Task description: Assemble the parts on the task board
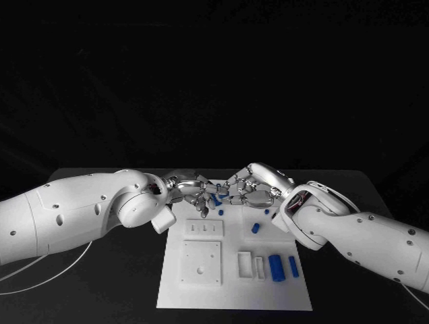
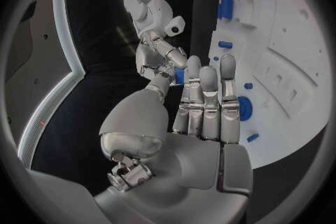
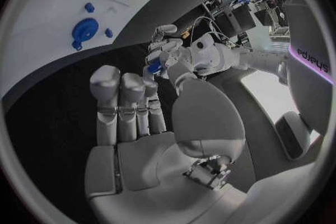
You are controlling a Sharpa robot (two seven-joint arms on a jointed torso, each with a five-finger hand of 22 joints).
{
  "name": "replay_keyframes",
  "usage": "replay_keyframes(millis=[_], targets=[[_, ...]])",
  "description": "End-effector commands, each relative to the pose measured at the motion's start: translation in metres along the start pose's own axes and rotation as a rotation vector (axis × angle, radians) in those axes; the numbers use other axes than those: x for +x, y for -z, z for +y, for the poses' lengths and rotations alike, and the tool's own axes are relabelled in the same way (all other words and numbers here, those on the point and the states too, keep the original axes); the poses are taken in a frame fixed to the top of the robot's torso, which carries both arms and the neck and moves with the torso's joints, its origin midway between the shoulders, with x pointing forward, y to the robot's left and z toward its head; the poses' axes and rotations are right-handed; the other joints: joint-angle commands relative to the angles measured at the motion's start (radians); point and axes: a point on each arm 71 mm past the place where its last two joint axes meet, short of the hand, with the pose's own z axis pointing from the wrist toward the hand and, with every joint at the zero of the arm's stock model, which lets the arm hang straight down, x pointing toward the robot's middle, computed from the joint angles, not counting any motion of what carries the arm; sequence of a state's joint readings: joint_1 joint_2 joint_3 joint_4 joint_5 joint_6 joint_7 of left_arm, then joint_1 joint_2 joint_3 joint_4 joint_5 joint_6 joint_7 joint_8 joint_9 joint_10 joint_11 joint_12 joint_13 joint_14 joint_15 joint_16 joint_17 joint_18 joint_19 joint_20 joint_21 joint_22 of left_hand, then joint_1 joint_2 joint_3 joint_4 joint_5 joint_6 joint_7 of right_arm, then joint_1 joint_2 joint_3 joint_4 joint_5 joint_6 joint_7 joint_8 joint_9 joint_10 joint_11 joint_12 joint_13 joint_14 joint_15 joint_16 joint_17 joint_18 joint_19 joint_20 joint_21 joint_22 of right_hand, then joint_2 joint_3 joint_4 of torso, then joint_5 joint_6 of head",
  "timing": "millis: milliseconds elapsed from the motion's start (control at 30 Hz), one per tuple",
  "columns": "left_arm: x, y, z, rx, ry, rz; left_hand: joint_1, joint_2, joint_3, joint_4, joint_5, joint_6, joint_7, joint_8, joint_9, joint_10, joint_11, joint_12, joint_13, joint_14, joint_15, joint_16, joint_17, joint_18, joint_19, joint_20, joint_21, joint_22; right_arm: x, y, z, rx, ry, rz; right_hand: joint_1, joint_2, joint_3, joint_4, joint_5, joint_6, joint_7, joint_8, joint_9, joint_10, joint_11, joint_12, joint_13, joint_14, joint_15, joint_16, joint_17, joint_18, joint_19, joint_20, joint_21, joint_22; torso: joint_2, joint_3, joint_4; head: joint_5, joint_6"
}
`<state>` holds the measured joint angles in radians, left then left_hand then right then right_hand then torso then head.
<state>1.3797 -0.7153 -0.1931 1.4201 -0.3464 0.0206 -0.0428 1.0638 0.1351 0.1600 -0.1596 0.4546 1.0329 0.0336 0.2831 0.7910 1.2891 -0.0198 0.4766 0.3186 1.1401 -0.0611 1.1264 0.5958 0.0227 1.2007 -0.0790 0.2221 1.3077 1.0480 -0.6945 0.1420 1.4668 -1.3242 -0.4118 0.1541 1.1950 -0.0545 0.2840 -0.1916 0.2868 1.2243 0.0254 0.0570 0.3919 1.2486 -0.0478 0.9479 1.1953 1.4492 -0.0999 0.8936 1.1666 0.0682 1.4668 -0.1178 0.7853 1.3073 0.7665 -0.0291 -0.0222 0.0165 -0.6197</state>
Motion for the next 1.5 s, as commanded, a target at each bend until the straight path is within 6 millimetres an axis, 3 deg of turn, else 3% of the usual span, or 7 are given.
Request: replay_keyframes(millis=[33, 267, 500, 600, 700, 900, 1500], targets=[[0.001, -0.001, -0.005, 0.039, 0.038, -0.007, -0.016, 0.014, 0.034, -0.029, 0.021, 0.029, -0.016, -0.017, 0.055, 0.025, -0.003, -0.021, -0.006, 0.007, -0.01, 0.006, 0.004, -0.01, 0.003, -0.012, 0.017, 0.021, 0.003, 0.0, 0.0, -0.002, -0.002, 0.022, 0.005, 0.015, -0.007, -0.001, 0.003, 0.003, -0.009, 0.006, 0.106, -0.003, 0.0, -0.006, -0.001, -0.001, -0.002, -0.008, 0.0, -0.016, 0.018, -0.003, -0.009, 0.105, 0.0, 0.0, 0.0002, -0.001, -0.001], [0.002, -0.002, -0.006, 0.042, 0.064, -0.015, -0.031, 0.002, 0.062, -0.071, 0.091, 0.072, -0.023, -0.048, 0.112, 0.061, -0.011, -0.041, -0.004, 0.023, -0.017, 0.012, 0.012, -0.011, 0.003, -0.02, 0.046, 0.022, 0.002, 0.0, -0.001, 0.006, -0.001, 0.018, -0.004, 0.012, -0.016, 0.005, -0.006, -0.038, 0.01, 0.005, 0.084, -0.019, 0.01, -0.021, -0.009, -0.008, 0.005, -0.018, -0.005, -0.014, 0.015, 0.001, -0.025, 0.102, 0.0, 0.0006, 0.0002, -0.002, -0.005], [0.002, -0.001, -0.007, 0.051, 0.045, -0.052, -0.063, -0.013, 0.085, -0.112, 0.166, 0.122, -0.036, -0.077, 0.163, 0.101, -0.026, -0.036, 0.022, 0.051, -0.032, 0.039, 0.032, -0.014, 0.008, -0.036, 0.117, 0.024, -0.001, 0.002, -0.005, 0.023, 0.0, -0.001, -0.012, -0.011, -0.109, 0.065, -0.107, -0.202, 0.075, 0.006, -0.041, -0.128, 0.055, -0.147, -0.108, -0.066, 0.041, -0.115, -0.066, 0.014, -0.021, 0.038, -0.213, 0.057, 0.0, 0.0, -0.0005, -0.002, -0.009], [0.0, -0.001, -0.007, 0.047, 0.013, -0.08, -0.068, -0.018, 0.091, -0.118, 0.179, 0.144, -0.039, -0.113, 0.191, 0.107, -0.028, -0.038, 0.044, 0.058, -0.037, 0.046, 0.043, -0.01, -0.009, -0.038, 0.172, 0.021, -0.005, 0.004, -0.008, 0.022, -0.004, -0.029, -0.007, -0.026, -0.235, 0.106, -0.001, -0.263, 0.088, 0.006, -0.096, -0.16, 0.07, -0.154, -0.156, -0.1, 0.055, -0.153, -0.1, 0.031, -0.046, 0.053, -0.383, 0.008, -0.001, 0.0007, -0.0001, -0.002, -0.009], [-0.002, 0.0, -0.005, 0.035, -0.035, -0.121, -0.067, -0.02, 0.091, -0.119, 0.191, 0.149, -0.042, -0.111, 0.209, 0.116, -0.036, -0.027, 0.055, 0.073, -0.039, 0.057, 0.047, -0.007, 0.004, -0.041, 0.192, 0.024, -0.011, 0.007, -0.011, 0.016, -0.008, -0.075, 0.027, -0.02, -0.325, 0.134, 0.029, -0.279, 0.095, 0.007, -0.129, -0.174, 0.074, -0.129, -0.206, -0.105, 0.059, -0.146, -0.121, 0.035, -0.033, 0.057, -0.433, -0.011, -0.001, 0.0029, 0.0007, 0.003, -0.011], [-0.006, 0.002, 0.0, -0.002, -0.16, -0.164, -0.065, -0.023, 0.098, -0.117, 0.193, 0.174, -0.043, -0.176, 0.275, 0.107, -0.038, -0.015, 0.097, 0.076, -0.041, 0.077, 0.032, -0.001, -0.015, -0.042, 0.257, 0.021, -0.022, 0.018, -0.02, 0.028, -0.012, -0.119, 0.066, -0.036, -0.326, 0.143, 0.034, -0.279, 0.099, 0.007, -0.171, -0.2, 0.077, -0.091, -0.282, -0.123, 0.063, -0.13, -0.146, 0.038, -0.028, 0.061, -0.499, -0.003, -0.003, 0.0056, 0.0005, 0.01, -0.012], [0.005, -0.009, 0.034, -0.254, -0.391, -0.197, -0.048, -0.034, 0.096, -0.115, 0.197, 0.201, -0.047, -0.213, 0.281, 0.126, -0.05, -0.007, 0.13, 0.105, -0.049, 0.11, 0.022, 0.002, -0.006, -0.05, 0.305, 0.021, -0.079, 0.028, -0.062, 0.156, -0.131, -0.304, 0.063, 0.0, -0.327, 0.106, 0.06, -0.229, 0.088, 0.006, -0.163, -0.21, 0.071, -0.077, -0.324, -0.133, 0.059, -0.128, -0.169, 0.033, -0.025, 0.058, -0.571, 0.011, -0.041, 0.0324, -0.0032, 0.036, -0.052]])
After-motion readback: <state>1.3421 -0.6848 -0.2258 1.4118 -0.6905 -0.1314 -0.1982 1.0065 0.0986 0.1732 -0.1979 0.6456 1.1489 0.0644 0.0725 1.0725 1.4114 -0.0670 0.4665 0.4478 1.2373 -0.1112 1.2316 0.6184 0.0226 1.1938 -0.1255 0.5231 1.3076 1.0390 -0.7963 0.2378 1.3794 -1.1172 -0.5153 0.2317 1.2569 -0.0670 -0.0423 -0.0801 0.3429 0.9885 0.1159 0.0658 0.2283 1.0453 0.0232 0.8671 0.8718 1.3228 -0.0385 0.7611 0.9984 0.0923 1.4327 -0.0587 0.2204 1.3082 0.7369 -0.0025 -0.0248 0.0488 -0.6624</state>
